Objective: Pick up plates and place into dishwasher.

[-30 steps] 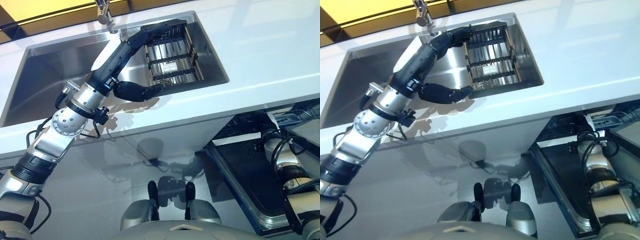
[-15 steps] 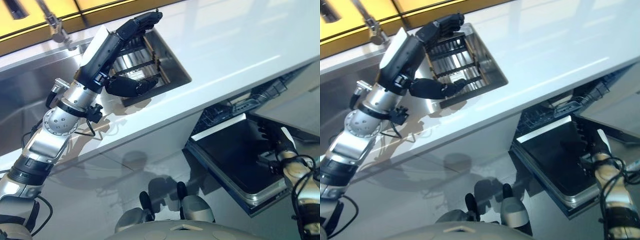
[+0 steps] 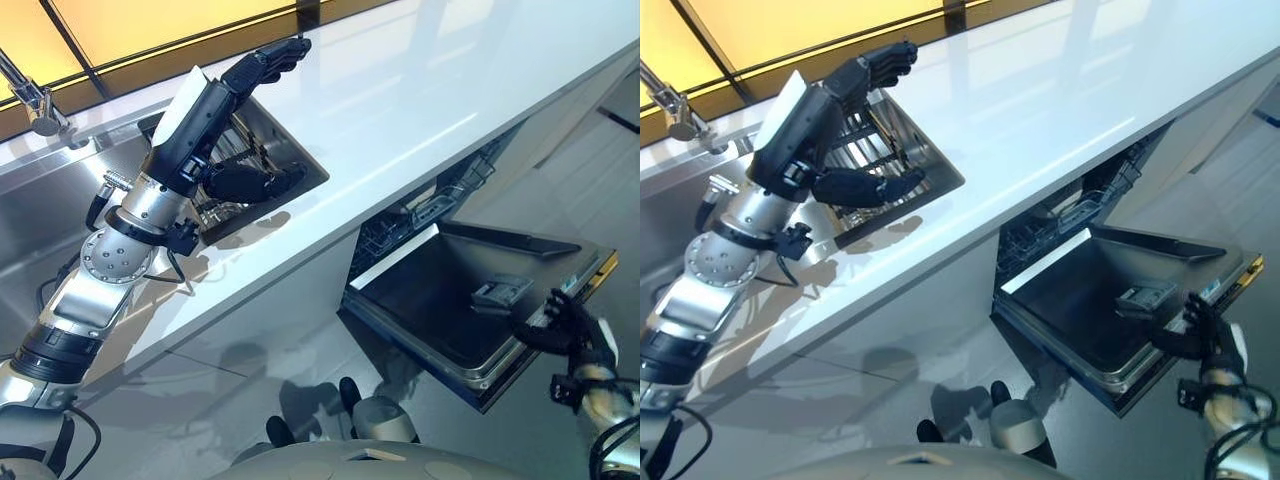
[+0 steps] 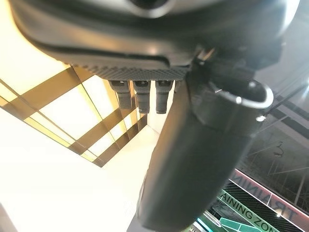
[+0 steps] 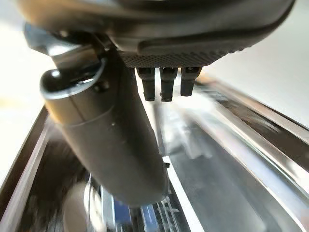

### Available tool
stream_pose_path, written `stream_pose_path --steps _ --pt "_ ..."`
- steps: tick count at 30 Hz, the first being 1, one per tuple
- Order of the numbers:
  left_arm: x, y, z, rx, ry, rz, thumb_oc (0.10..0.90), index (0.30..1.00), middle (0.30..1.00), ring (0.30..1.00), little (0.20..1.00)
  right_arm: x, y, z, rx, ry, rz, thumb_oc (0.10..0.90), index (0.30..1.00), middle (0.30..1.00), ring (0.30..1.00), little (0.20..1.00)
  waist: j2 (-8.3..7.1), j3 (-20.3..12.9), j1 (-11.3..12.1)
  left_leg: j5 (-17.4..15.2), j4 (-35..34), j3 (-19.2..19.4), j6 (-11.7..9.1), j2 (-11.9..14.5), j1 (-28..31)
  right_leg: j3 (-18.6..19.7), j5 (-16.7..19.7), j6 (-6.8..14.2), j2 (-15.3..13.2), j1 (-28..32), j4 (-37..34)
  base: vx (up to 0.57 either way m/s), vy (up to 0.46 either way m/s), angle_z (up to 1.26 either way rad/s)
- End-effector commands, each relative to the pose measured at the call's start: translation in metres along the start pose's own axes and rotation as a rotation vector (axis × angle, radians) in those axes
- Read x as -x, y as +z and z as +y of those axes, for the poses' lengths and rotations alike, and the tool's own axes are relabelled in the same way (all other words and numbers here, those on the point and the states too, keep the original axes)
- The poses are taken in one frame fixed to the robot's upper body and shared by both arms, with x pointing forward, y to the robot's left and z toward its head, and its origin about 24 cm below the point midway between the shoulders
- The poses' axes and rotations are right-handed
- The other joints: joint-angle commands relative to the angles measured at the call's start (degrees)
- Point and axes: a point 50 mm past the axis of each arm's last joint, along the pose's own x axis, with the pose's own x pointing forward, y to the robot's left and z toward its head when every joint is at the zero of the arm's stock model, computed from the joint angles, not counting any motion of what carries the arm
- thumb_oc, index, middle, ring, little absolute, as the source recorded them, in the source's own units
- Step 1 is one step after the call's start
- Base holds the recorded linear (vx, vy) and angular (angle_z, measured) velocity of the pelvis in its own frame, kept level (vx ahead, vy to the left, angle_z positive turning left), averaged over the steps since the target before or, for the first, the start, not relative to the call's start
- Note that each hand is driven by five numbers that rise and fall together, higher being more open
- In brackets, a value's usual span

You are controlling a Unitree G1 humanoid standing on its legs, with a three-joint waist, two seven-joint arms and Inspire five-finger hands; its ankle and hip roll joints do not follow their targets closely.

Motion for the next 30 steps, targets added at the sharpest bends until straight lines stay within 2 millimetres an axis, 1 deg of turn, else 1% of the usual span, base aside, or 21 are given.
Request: stream_pose_path --steps 1,2,3,4,6,8,13,15,17,19,20,24,27,28,30 --pt "-0.018 0.025 0.021 -0.044 0.117 -0.188 0.800 0.900 0.900 0.900 0.900 -0.007 0.029 -0.037 -0.278 -0.171 -0.138 0.800 0.900 0.900 0.900 0.900 1.96 -2.5 0.7 -6.6 0.9 0.0 1.8 -1.2 1.9 -1.6 -3.0 4.5 3.6 -2.1 3.9 0.02 -0.040 0.01" --pt "-0.019 0.027 0.019 -0.039 0.107 -0.194 0.800 0.900 0.900 0.900 0.900 -0.007 0.019 -0.038 -0.358 -0.223 -0.101 0.800 0.900 0.900 0.900 0.900 2.02 -2.7 1.3 -6.4 0.8 -0.2 1.8 -1.2 1.6 -1.5 -2.7 4.2 3.7 -2.4 3.8 0.03 -0.041 0.04" --pt "-0.019 0.028 0.018 -0.036 0.102 -0.198 0.800 0.900 0.900 0.900 0.900 -0.006 0.010 -0.041 -0.379 -0.251 -0.078 0.800 0.900 0.900 0.900 0.900 2.10 -2.8 1.5 -6.4 0.8 -0.4 1.8 -1.2 1.5 -1.5 -2.8 4.2 3.7 -2.4 3.8 0.01 -0.056 0.02" --pt "-0.021 0.029 0.018 -0.030 0.095 -0.204 0.800 0.900 0.900 0.900 0.900 -0.004 -0.003 -0.044 -0.413 -0.281 -0.041 0.800 0.900 0.900 0.900 0.900 2.28 -3.0 1.9 -6.3 0.9 -0.7 1.8 -1.2 1.4 -1.7 -2.8 4.1 3.7 -2.4 3.8 0.01 -0.039 0.02" --pt "-0.023 0.032 0.016 -0.025 0.090 -0.212 0.800 0.900 0.900 0.900 0.900 -0.002 -0.016 -0.042 -0.479 -0.298 0.004 0.800 0.900 0.900 0.900 0.900 2.51 -2.9 2.2 -6.2 0.9 -1.3 1.9 -1.3 1.1 -1.8 -2.7 4.0 3.8 -2.4 3.7 0.01 -0.039 0.02" --pt "-0.024 0.034 0.016 -0.021 0.087 -0.215 0.800 0.900 0.900 0.900 0.900 0.001 -0.029 -0.042 -0.500 -0.319 0.045 0.800 0.900 0.900 0.900 0.900 2.67 -3.0 2.5 -6.2 0.9 -1.8 2.0 -1.3 1.0 -1.9 -2.9 3.8 3.9 -2.3 3.8 0.01 -0.039 0.05" --pt "-0.028 0.036 0.016 -0.014 0.071 -0.209 0.800 0.900 0.900 0.900 0.900 0.016 -0.071 -0.042 -0.545 -0.356 0.193 0.800 0.900 0.900 0.900 0.900 3.04 -3.0 3.3 -6.1 1.2 -2.9 2.1 -1.5 0.3 -2.1 -3.1 3.5 4.1 -2.7 4.2 0.01 -0.045 0.06" --pt "-0.028 0.036 0.014 -0.016 0.064 -0.205 0.800 0.900 0.900 0.900 0.900 0.020 -0.081 -0.041 -0.543 -0.348 0.235 0.800 0.900 0.900 0.900 0.900 3.16 -2.9 3.5 -6.0 1.3 -3.2 2.1 -1.5 0.1 -2.1 -3.1 3.4 4.1 -2.7 4.2 0.02 -0.048 0.03" --pt "-0.027 0.037 0.014 -0.010 0.062 -0.206 0.800 0.900 0.900 0.900 0.900 0.022 -0.086 -0.039 -0.605 -0.313 0.233 0.800 0.900 0.900 0.900 0.900 3.40 -2.8 3.8 -5.9 1.5 -3.5 2.0 -1.5 -0.1 -2.1 -3.2 3.3 4.1 -2.7 4.2 0.01 -0.051 0.06" --pt "-0.027 0.038 0.015 -0.006 0.062 -0.203 0.800 0.900 0.900 0.900 0.900 0.019 -0.083 -0.031 -0.704 -0.243 0.178 0.800 0.900 0.900 0.900 0.900 3.87 -2.4 4.3 -5.9 1.7 -4.0 2.0 -1.6 -0.2 -2.3 -3.3 3.1 4.0 -2.6 4.3 0.00 -0.042 0.06" --pt "-0.027 0.039 0.016 -0.003 0.061 -0.202 0.800 0.900 0.900 0.900 0.900 0.018 -0.082 -0.029 -0.715 -0.230 0.167 0.800 0.900 0.900 0.900 0.900 3.95 -2.3 4.3 -5.9 1.8 -4.1 2.0 -1.6 -0.2 -2.4 -3.3 3.0 4.0 -2.5 4.3 0.00 -0.038 0.07" --pt "-0.030 0.041 0.018 0.005 0.045 -0.205 0.800 0.900 0.900 0.900 0.900 0.010 -0.066 -0.007 -0.752 -0.059 0.026 0.800 0.900 0.900 0.900 0.900 4.66 -2.1 4.9 -6.0 1.9 -4.9 2.0 -1.7 -0.3 -2.6 -3.6 2.8 3.9 -2.4 4.4 0.00 -0.033 0.07" --pt "-0.032 0.041 0.018 0.008 0.038 -0.207 0.800 0.900 0.900 0.900 0.900 0.006 -0.055 0.002 -0.807 0.049 -0.049 0.800 0.900 0.900 0.900 0.900 4.92 -2.1 5.2 -5.9 2.1 -5.2 1.9 -1.6 -0.6 -2.7 -3.7 2.7 3.8 -2.6 4.6 0.00 -0.021 0.01" --pt "-0.033 0.040 0.017 0.012 0.036 -0.210 0.800 0.900 0.900 0.900 0.900 0.002 -0.044 0.009 -0.854 0.148 -0.101 0.800 0.900 0.900 0.900 0.900 5.04 -2.0 5.4 -6.0 2.3 -5.4 1.9 -1.6 -0.6 -2.9 -3.8 2.6 3.7 -2.4 4.6 0.00 0.000 0.00" --pt "-0.033 0.041 0.016 0.020 0.032 -0.217 0.800 0.900 0.900 0.900 0.900 -0.004 -0.028 0.021 -0.891 0.272 -0.153 0.800 0.900 0.900 0.900 0.900 5.23 -2.0 5.8 -6.0 2.3 -5.6 1.8 -1.5 -0.5 -3.2 -4.0 2.5 3.6 -2.1 4.5 0.00 -0.008 0.02"
